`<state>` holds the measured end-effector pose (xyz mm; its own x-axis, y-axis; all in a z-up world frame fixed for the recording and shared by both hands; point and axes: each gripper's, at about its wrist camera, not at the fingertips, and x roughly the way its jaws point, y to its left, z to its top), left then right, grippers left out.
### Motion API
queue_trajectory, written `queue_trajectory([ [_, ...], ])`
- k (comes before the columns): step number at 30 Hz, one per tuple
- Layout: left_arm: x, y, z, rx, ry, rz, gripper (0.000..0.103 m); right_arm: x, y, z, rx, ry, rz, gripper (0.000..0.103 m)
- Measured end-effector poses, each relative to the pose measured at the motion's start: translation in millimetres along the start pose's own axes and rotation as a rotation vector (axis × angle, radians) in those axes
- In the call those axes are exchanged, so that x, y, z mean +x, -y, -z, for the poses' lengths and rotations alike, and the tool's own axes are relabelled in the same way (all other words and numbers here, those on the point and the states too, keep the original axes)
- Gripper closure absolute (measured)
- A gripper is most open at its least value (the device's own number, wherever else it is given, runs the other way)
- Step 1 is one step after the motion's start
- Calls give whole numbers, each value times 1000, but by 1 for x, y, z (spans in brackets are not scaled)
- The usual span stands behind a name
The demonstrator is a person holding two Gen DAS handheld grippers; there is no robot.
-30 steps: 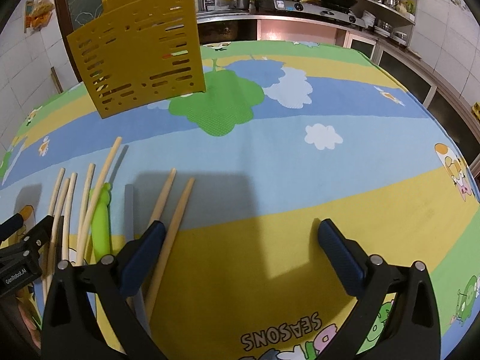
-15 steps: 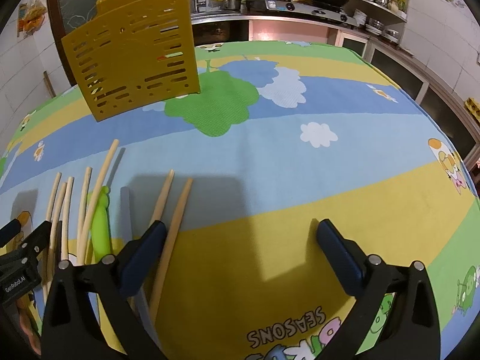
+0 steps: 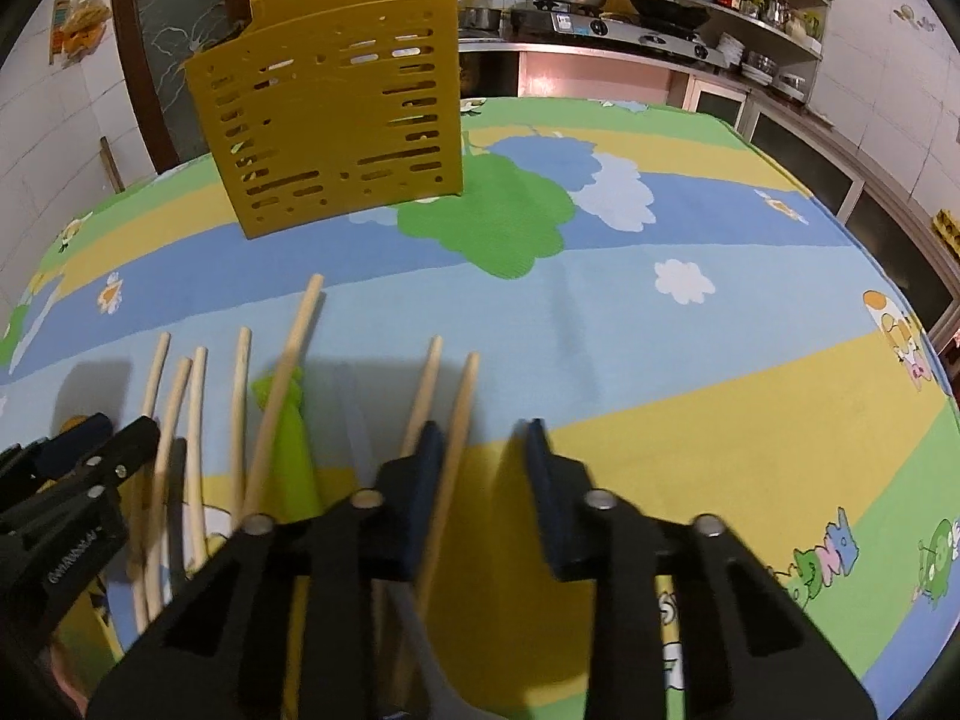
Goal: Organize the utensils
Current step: 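Close the left tool on a chopstick while the right tool grasps another chopstick, then lift both held chopsticks and carry them over the yellow holder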
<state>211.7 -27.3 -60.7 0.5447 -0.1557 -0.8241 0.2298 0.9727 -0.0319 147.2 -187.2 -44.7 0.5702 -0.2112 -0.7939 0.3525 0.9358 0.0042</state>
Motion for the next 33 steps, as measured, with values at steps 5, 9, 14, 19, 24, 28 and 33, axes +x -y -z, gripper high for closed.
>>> queue_trajectory([
  [5,7,-2,-13,-47,-46,44,95,7,0,-9,42,-17,-18,96],
  [9,7,-1,-13,-56,-36,52,97,8,7,-14,74,-3,-58,97],
  [14,-4,-4,-13,-92,3,72,99,-7,21,-26,110,71,-119,97],
  [19,-39,2,-21,-87,132,74,99,-35,35,-45,110,188,-169,97],
  [24,-82,10,-30,-92,291,78,99,-64,50,-67,101,315,-215,97],
  [28,-111,20,-36,-89,411,55,99,-81,55,-78,74,395,-227,97],
  [33,-120,28,-37,-88,464,39,99,-85,54,-79,18,446,-235,97],
])
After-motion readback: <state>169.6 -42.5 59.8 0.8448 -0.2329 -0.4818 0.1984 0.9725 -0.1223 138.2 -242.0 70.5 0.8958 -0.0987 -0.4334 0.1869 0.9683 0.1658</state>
